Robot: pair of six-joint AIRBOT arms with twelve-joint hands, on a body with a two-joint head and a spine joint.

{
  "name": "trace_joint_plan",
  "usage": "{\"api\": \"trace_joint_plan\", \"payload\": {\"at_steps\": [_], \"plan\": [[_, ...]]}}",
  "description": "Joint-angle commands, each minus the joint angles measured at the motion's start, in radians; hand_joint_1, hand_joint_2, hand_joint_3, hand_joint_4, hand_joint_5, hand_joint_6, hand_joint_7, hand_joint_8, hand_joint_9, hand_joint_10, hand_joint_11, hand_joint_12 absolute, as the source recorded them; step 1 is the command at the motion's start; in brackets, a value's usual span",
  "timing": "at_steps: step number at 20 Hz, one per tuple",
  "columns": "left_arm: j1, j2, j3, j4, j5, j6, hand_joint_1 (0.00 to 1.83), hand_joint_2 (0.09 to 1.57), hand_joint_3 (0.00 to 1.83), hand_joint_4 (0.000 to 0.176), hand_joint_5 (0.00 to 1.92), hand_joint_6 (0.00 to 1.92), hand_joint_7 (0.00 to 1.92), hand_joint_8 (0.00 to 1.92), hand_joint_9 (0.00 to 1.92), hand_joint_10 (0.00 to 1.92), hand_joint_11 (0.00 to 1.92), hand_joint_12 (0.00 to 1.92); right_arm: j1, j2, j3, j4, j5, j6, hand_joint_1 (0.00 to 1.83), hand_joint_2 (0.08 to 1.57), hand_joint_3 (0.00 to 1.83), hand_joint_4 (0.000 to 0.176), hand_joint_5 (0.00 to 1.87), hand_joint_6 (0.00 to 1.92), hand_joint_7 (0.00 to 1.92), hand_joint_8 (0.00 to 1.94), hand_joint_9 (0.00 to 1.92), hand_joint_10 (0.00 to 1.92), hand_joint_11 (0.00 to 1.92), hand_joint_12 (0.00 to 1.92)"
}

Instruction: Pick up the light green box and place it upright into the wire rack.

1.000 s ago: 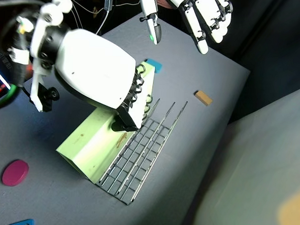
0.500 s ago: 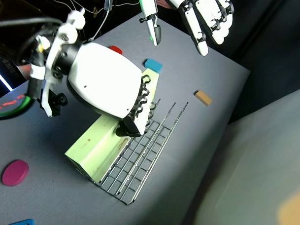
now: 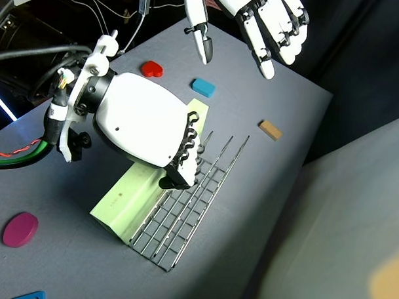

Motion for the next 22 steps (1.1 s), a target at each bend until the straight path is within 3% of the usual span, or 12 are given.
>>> {"api": "trace_joint_plan", "payload": {"at_steps": [1, 2, 3, 4, 5, 8, 14, 20, 22], "plan": [[-0.006, -0.005, 0.005, 0.077, -0.032, -0.003, 0.26, 1.1, 0.0, 0.106, 0.3, 0.0, 0.17, 0.0, 0.2, 0.0, 0.0, 0.65, 0.009, -0.003, 0.001, -0.072, 0.032, 0.005, 1.04, 1.11, 0.0, 0.0, 0.78, 0.16, 0.7, 0.27, 0.51, 0.68, 0.45, 1.35], [-0.003, -0.01, 0.006, 0.077, -0.033, -0.007, 0.26, 1.1, 0.0, 0.106, 0.3, 0.0, 0.17, 0.0, 0.2, 0.0, 0.0, 0.65, 0.009, -0.004, 0.001, -0.073, 0.032, 0.006, 1.04, 1.11, 0.0, 0.0, 0.78, 0.16, 0.7, 0.27, 0.51, 0.68, 0.45, 1.35], [0.002, -0.017, 0.008, 0.077, -0.036, -0.009, 0.26, 1.1, 0.0, 0.106, 0.3, 0.0, 0.17, 0.0, 0.2, 0.0, 0.0, 0.67, 0.009, -0.004, 0.001, -0.073, 0.032, 0.006, 1.0, 1.1, 0.0, 0.0, 0.71, 0.02, 0.7, 0.1, 0.52, 0.5, 0.37, 1.32], [0.005, -0.023, 0.009, 0.077, -0.037, -0.01, 0.26, 1.1, 0.0, 0.106, 0.3, 0.0, 0.17, 0.0, 0.2, 0.0, 0.0, 0.67, 0.008, -0.004, 0.001, -0.073, 0.032, 0.006, 1.0, 1.1, 0.0, 0.0, 0.71, 0.02, 0.7, 0.1, 0.52, 0.5, 0.37, 1.32], [0.006, -0.036, 0.011, 0.077, -0.037, -0.014, 0.26, 1.1, 0.0, 0.107, 0.3, 0.0, 0.17, 0.0, 0.2, 0.0, 0.0, 0.68, 0.006, -0.003, 0.001, -0.073, 0.031, 0.005, 0.97, 1.08, 0.0, 0.0, 0.66, 0.0, 0.68, 0.02, 0.53, 0.35, 0.3, 1.29], [0.013, -0.05, 0.012, 0.077, -0.037, -0.021, 0.26, 1.1, 0.0, 0.106, 0.32, 0.01, 0.17, 0.0, 0.2, 0.0, 0.0, 0.73, 0.008, 0.002, -0.005, -0.073, 0.027, -0.003, 0.89, 1.06, 0.0, 0.0, 0.6, 0.0, 0.62, 0.0, 0.51, 0.12, 0.19, 1.22], [0.05, -0.065, -0.003, 0.125, -0.037, -0.103, 0.27, 1.1, 0.0, 0.107, 0.32, 0.0, 0.18, 0.0, 0.21, 0.0, 0.0, 0.74, 0.07, 0.086, -0.086, -0.073, 0.016, -0.016, 0.77, 1.03, 0.0, 0.0, 0.46, 0.0, 0.5, 0.0, 0.46, 0.04, 0.13, 1.17], [0.055, -0.101, -0.015, 0.132, -0.029, -0.123, 0.27, 1.1, 0.0, 0.108, 0.28, 0.0, 0.17, 0.0, 0.21, 0.0, 0.0, 0.73, 0.105, 0.3, -0.269, -0.148, 0.087, 0.002, 0.73, 1.03, 0.0, 0.0, 0.44, 0.0, 0.47, 0.0, 0.43, 0.02, 0.1, 1.16], [0.067, -0.102, -0.026, 0.176, -0.028, -0.184, 0.27, 1.1, 0.0, 0.108, 0.28, 0.0, 0.17, 0.0, 0.21, 0.0, 0.0, 0.73, 0.109, 0.361, -0.327, -0.169, 0.088, -0.001, 0.73, 1.03, 0.0, 0.0, 0.44, 0.0, 0.48, 0.0, 0.43, 0.02, 0.11, 1.17]]}}
